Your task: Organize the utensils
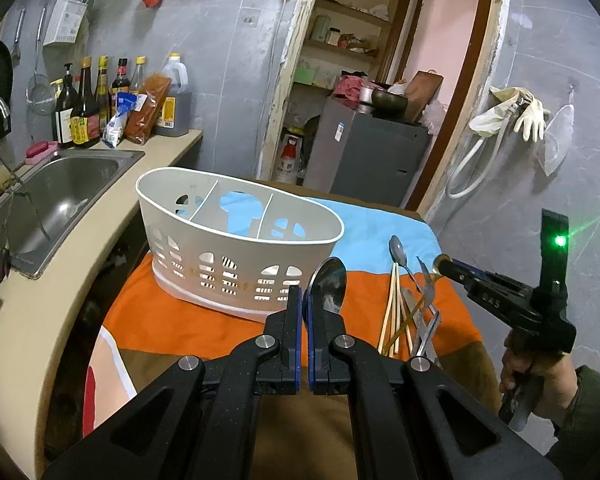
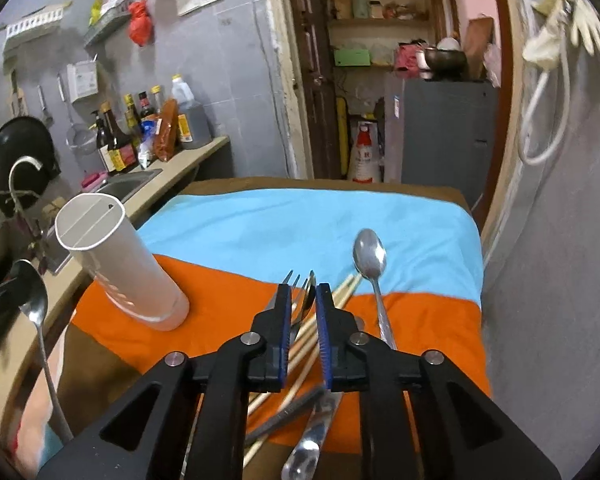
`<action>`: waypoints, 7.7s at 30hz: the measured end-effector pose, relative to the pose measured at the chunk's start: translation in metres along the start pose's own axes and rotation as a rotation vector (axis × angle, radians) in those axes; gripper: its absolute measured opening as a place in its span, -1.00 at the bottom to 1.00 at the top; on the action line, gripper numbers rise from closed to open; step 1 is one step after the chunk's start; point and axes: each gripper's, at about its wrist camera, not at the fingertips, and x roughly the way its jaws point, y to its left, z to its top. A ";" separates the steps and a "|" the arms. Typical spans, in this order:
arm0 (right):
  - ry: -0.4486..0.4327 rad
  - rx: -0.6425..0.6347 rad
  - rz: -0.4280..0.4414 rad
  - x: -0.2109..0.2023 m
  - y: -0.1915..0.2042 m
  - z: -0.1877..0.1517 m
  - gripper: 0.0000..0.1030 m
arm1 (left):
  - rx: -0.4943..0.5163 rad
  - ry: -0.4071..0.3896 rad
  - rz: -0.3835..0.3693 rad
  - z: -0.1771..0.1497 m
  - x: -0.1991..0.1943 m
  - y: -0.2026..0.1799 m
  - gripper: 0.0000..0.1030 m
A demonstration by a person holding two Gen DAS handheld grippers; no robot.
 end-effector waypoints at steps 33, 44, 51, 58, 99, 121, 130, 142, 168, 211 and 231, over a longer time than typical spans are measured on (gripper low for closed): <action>0.277 0.036 -0.052 0.155 -0.070 0.046 -0.31 | -0.007 -0.018 0.054 0.007 0.019 -0.004 -1.00; -0.010 0.016 -0.035 0.035 -0.039 0.053 -0.32 | 0.012 -0.099 0.004 0.041 -0.009 0.010 -1.00; -0.212 0.055 0.073 -0.032 0.006 0.089 -0.32 | 0.021 -0.177 0.012 0.081 -0.028 0.033 -1.00; -0.415 0.111 0.323 -0.042 0.077 0.130 -0.32 | 0.069 -0.261 0.156 0.125 -0.035 0.075 -1.00; -0.420 0.039 0.301 -0.023 0.101 0.078 0.54 | -0.052 -0.308 -0.066 0.100 -0.016 0.090 0.36; -0.386 0.040 0.020 -0.107 -0.009 0.012 1.00 | 0.108 -0.292 -0.020 0.024 0.002 -0.035 0.88; -0.225 0.078 0.020 -0.070 -0.064 -0.024 1.00 | 0.067 -0.069 -0.075 -0.025 0.050 -0.059 0.88; -0.050 0.104 0.104 -0.017 -0.086 -0.042 0.83 | -0.077 0.179 -0.098 -0.072 0.077 -0.068 0.70; 0.123 0.058 0.167 0.057 -0.069 -0.013 -0.21 | -0.189 0.211 -0.042 -0.057 0.096 -0.050 -0.96; 0.013 -0.021 -0.018 0.027 -0.067 0.007 -0.95 | -0.105 0.018 0.014 -0.026 0.030 -0.046 -1.00; 0.030 0.021 -0.093 0.020 -0.087 -0.010 -0.94 | -0.228 0.235 0.052 -0.055 0.105 -0.026 -0.96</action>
